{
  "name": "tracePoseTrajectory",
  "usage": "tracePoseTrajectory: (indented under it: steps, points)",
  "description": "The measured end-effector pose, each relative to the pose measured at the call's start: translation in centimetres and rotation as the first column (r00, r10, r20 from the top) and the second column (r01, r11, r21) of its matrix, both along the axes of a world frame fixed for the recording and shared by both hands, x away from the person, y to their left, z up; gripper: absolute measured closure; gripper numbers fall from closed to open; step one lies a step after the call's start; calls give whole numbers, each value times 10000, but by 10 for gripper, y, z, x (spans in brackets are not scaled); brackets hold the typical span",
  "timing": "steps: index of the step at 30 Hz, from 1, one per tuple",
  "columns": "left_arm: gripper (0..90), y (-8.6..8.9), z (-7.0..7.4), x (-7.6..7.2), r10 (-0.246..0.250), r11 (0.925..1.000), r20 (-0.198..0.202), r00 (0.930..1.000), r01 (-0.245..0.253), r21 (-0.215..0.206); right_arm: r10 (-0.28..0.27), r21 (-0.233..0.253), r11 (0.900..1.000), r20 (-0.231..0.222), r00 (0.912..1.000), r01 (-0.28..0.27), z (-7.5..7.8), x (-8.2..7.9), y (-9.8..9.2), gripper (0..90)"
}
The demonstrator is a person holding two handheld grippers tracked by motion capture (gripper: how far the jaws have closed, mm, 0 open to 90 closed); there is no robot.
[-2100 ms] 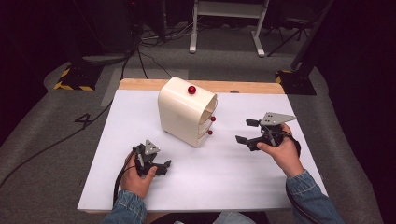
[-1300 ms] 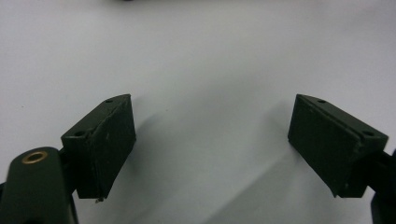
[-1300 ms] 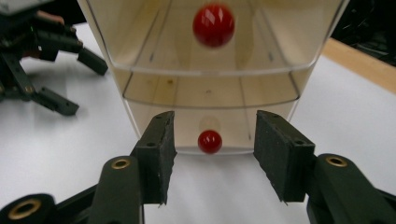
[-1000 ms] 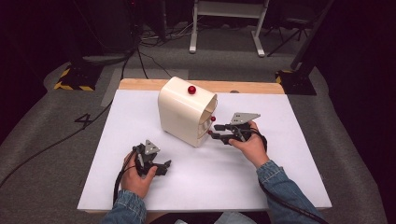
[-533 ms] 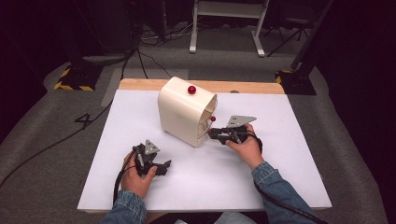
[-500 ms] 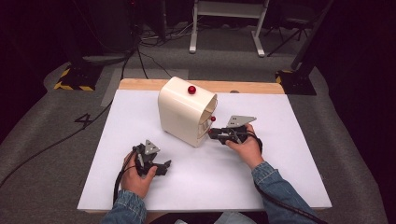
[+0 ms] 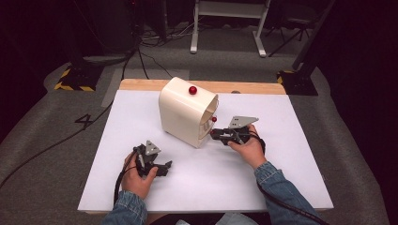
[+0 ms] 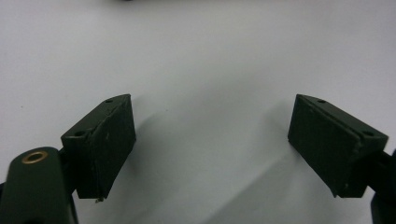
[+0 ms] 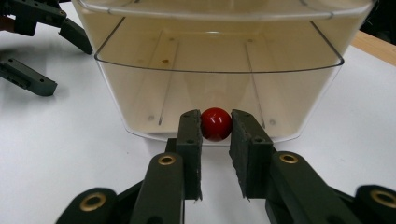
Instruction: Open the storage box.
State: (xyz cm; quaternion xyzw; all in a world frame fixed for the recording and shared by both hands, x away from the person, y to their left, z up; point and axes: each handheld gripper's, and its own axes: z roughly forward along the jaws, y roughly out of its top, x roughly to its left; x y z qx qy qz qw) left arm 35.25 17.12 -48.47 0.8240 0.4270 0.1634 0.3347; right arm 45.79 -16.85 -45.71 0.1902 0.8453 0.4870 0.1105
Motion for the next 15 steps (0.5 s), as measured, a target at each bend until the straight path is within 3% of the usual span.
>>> tracePoseTrajectory:
  steps: [15]
  points:
    - [152,0,0,1,10,10000,-16,10000,-10,7,-282,-140,9995,105,9995,283,17,-26,-37,741]
